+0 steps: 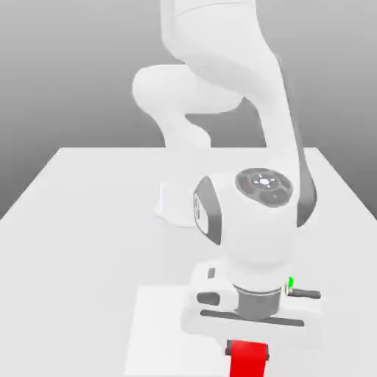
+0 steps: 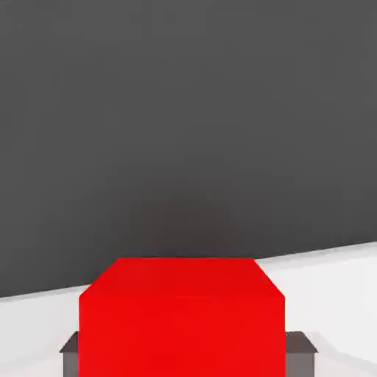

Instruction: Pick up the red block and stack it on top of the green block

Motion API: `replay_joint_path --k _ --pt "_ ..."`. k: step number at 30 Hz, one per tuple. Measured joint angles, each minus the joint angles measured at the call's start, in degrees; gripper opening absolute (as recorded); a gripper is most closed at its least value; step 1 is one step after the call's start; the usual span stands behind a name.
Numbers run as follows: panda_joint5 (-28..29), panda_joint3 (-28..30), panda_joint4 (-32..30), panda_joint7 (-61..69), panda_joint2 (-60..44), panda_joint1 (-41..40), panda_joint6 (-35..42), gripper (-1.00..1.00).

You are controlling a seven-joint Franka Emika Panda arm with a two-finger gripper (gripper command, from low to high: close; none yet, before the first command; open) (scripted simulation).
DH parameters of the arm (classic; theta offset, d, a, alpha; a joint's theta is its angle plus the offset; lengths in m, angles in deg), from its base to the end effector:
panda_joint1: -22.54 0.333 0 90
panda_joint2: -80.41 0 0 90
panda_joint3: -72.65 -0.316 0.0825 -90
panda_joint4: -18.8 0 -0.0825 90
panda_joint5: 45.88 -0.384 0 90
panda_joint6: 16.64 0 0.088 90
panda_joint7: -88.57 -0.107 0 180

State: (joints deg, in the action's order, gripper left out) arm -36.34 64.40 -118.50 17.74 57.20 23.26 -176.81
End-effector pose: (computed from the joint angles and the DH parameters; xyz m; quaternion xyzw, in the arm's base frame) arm 0.4859 0.0892 0.1513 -0.8928 0.4504 -0.0008 0.0008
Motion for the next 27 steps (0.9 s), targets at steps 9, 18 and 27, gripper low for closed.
replay_joint_path --k 9,18,27 --pt "-7.7 -4.4 -4.8 -0.9 12.9 -0.4 7.7 -1.00" --pt "-18.1 -9.7 -20.4 -23.6 29.6 8.1 8.1 -1.00" --pt "-13.4 -13.7 -26.2 -38.5 28.9 6.1 1.8 -1.00"
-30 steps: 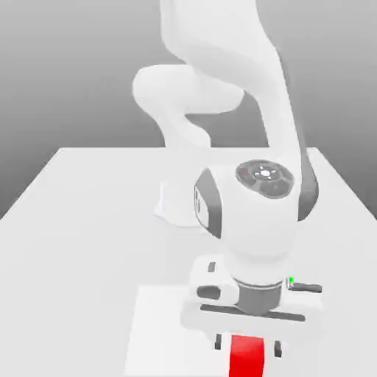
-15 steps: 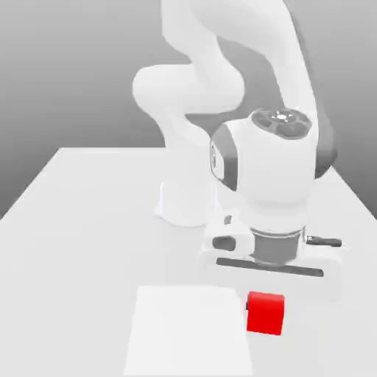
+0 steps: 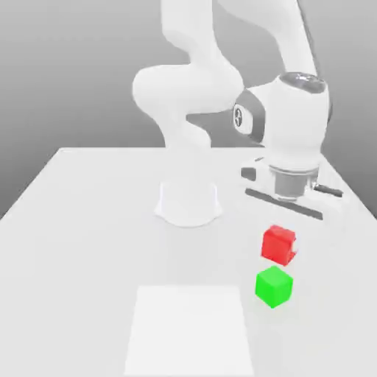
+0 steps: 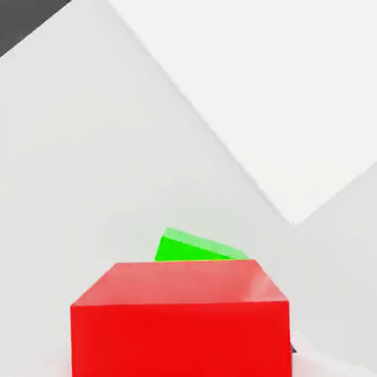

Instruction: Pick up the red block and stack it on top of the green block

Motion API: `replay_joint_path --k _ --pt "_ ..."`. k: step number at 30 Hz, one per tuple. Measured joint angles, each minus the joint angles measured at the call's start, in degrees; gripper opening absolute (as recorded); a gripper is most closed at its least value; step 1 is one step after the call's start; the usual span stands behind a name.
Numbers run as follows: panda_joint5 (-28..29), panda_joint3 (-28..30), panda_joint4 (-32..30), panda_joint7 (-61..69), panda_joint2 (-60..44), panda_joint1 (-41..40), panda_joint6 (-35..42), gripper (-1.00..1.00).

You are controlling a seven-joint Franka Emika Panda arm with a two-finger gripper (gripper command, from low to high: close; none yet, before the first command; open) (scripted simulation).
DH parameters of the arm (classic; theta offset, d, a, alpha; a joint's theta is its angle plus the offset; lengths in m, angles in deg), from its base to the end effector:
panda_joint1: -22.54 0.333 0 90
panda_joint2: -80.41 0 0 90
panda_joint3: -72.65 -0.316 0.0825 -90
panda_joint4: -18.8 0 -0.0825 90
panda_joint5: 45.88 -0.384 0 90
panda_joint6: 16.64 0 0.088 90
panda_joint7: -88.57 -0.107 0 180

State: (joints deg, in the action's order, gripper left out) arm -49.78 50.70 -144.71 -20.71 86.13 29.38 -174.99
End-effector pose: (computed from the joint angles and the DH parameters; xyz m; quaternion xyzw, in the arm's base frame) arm 0.3194 0.1668 0.2227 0.7419 -0.6705 0.0063 0.0004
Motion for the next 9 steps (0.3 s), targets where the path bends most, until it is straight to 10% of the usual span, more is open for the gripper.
replay_joint_path --k 6,7,9 --pt "8.4 0.9 0.1 -6.0 -8.0 -1.3 -7.4 -1.00" --pt "9.8 1.6 0.0 -6.9 -9.2 -0.8 -8.4 1.00" --pt "9.8 1.6 0.0 -6.9 -9.2 -0.8 -8.4 1.00"
